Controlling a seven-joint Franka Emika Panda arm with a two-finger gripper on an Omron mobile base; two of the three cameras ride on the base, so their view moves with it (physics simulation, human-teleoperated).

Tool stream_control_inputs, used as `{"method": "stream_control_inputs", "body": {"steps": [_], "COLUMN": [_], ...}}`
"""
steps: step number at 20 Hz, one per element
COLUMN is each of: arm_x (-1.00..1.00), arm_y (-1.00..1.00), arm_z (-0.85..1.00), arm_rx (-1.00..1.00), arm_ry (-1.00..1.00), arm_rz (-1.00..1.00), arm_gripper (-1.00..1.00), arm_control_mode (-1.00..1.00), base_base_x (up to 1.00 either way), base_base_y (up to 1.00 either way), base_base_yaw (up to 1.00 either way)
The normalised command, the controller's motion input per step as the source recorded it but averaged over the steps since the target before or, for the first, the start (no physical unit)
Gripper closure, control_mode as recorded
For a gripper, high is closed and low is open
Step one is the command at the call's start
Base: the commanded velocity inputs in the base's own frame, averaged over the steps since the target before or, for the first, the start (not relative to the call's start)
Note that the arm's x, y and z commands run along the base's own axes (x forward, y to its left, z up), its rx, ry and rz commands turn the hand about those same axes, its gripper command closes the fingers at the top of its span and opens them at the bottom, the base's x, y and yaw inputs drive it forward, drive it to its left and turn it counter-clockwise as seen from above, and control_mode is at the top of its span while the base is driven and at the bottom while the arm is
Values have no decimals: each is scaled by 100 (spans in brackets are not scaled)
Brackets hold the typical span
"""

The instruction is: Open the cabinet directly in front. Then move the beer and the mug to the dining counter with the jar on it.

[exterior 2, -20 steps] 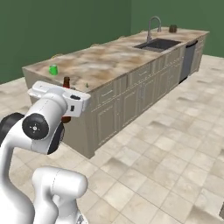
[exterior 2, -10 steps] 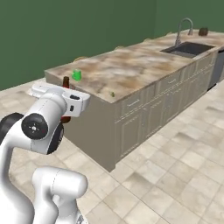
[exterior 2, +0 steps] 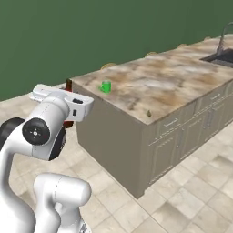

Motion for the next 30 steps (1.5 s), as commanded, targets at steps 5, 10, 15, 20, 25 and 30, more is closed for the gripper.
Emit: {"method": "stream_control_inputs", "body": {"steps": [5, 10, 15, 20, 25, 30], "arm_x": [0, 0, 0, 0, 0, 0], "arm_y": [0, 0, 0, 0, 0, 0], "arm_z": [0, 0, 0, 0, 0, 0], "arm_rx": [0, 0, 0, 0, 0, 0], "arm_ry": [0, 0, 0, 0, 0, 0], "arm_rz": [0, 0, 0, 0, 0, 0], "arm_gripper": [100, 100, 100, 100, 100, 100], "arm_control_mode": [100, 100, 100, 100, 100, 100], "base_base_x": [83, 76, 69, 51, 48, 51], "base_base_y": [43, 37, 36, 42, 54, 59], "base_base_yaw": [18, 14, 10, -5, -15, -18]}}
